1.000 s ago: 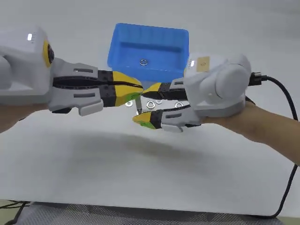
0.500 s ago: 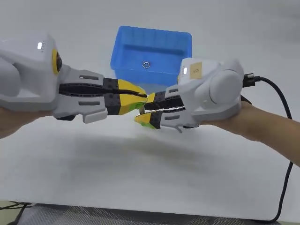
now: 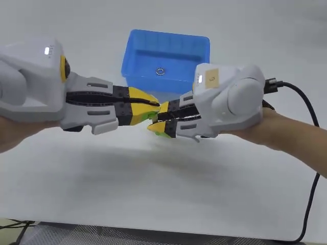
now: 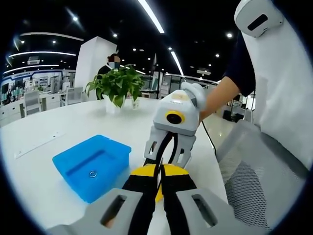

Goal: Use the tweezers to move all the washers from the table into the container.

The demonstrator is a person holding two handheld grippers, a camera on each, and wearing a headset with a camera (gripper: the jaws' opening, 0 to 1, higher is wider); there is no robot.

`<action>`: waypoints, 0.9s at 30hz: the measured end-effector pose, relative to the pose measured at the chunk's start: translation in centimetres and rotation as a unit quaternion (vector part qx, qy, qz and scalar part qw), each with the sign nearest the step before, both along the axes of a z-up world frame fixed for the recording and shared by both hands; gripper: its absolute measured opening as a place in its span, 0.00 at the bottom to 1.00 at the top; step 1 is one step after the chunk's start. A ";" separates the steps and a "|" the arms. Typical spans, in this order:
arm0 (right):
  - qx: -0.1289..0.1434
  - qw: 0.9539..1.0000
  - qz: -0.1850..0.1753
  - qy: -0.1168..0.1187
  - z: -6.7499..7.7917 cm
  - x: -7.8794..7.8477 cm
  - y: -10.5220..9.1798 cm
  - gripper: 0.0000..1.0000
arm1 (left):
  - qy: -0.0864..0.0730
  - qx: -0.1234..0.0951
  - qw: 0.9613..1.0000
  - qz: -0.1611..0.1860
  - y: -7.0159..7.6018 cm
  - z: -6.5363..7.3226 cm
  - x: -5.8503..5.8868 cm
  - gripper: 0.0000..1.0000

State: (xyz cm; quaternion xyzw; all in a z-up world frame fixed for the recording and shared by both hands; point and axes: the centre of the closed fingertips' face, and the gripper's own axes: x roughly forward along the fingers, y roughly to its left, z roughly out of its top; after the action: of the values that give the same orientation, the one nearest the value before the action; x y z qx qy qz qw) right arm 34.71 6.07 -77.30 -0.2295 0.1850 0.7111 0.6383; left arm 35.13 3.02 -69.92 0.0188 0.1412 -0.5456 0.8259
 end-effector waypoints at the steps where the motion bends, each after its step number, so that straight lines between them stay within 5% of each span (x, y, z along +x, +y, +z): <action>1: 0.001 1.000 0.002 -0.001 0.0 0.0 0.0 0.10 | 0.001 0.001 1.000 0.001 0.0 0.0 0.0 0.06; 10: 0.008 1.000 -0.003 0.003 0.1 0.0 0.1 0.10 | 0.024 0.000 1.000 0.020 0.4 -0.1 -0.1 0.10; 22: 0.014 1.000 -0.014 -0.003 0.9 0.4 0.5 0.10 | 0.018 0.017 0.998 0.055 1.6 0.2 -0.8 0.27; 27: 0.015 1.000 -0.018 -0.004 1.5 0.3 0.0 0.10 | 0.007 -0.003 0.996 0.088 1.9 2.1 -1.0 0.42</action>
State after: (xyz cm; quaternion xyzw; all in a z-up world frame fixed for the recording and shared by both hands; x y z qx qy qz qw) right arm 34.96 6.07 -75.79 -0.2194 0.1752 0.7013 0.6552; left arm 34.17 4.90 -67.86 0.0000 0.1470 -0.4712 0.8697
